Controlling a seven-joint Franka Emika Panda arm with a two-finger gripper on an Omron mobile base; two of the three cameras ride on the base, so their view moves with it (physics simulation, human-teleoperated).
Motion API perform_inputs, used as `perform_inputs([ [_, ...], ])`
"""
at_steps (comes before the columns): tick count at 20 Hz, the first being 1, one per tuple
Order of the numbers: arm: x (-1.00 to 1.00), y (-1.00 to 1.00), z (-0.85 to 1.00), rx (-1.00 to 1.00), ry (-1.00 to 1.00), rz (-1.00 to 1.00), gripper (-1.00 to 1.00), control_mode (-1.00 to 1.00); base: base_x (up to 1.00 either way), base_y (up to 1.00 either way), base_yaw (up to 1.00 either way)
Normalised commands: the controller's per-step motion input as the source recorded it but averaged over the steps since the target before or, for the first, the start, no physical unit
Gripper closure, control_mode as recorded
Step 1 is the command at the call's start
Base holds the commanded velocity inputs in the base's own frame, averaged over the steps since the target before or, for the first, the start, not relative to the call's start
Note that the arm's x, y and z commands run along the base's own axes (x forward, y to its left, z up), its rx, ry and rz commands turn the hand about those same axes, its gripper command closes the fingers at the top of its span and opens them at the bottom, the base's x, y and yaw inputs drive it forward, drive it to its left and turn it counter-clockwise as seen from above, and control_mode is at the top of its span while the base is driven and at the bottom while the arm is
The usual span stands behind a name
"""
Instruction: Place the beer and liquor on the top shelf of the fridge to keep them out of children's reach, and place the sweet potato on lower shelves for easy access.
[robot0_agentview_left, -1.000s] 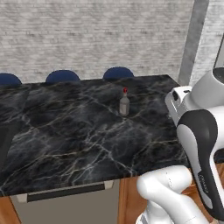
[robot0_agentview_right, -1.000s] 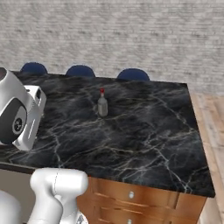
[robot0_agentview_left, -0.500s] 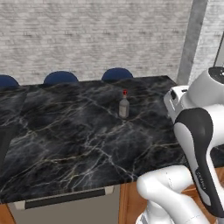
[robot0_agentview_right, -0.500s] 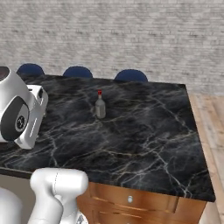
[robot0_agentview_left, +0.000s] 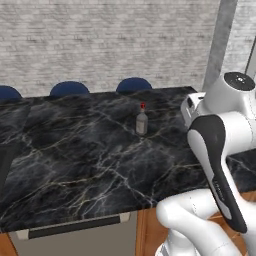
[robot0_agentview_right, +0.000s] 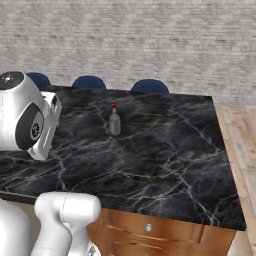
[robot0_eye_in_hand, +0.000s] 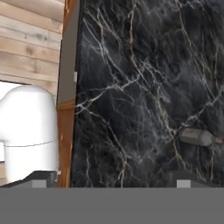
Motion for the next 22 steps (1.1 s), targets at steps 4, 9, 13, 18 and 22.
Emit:
perform_inputs([
  [4, 0.11, 0.0, 0.0, -0.06, -0.02, 0.26, -1.0, -1.0, 0.0, 0.0, 0.0],
  [9, 0.08, -0.06, -0.16, -0.18, -0.07, 0.42, -1.0, -1.0, 0.0, 0.0, 0.0],
  [13, 0.0, -0.19, -0.23, -0.3, -0.06, 0.42, -1.0, -1.0, 0.0, 0.0, 0.0],
  [18, 0.07, -0.15, -0.14, -0.36, -0.04, 0.37, -1.0, -1.0, 0.0, 0.0, 0.0],
  [22, 0.22, -0.13, 0.0, -0.27, -0.01, 0.32, -1.0, -1.0, 0.0, 0.0, 0.0],
])
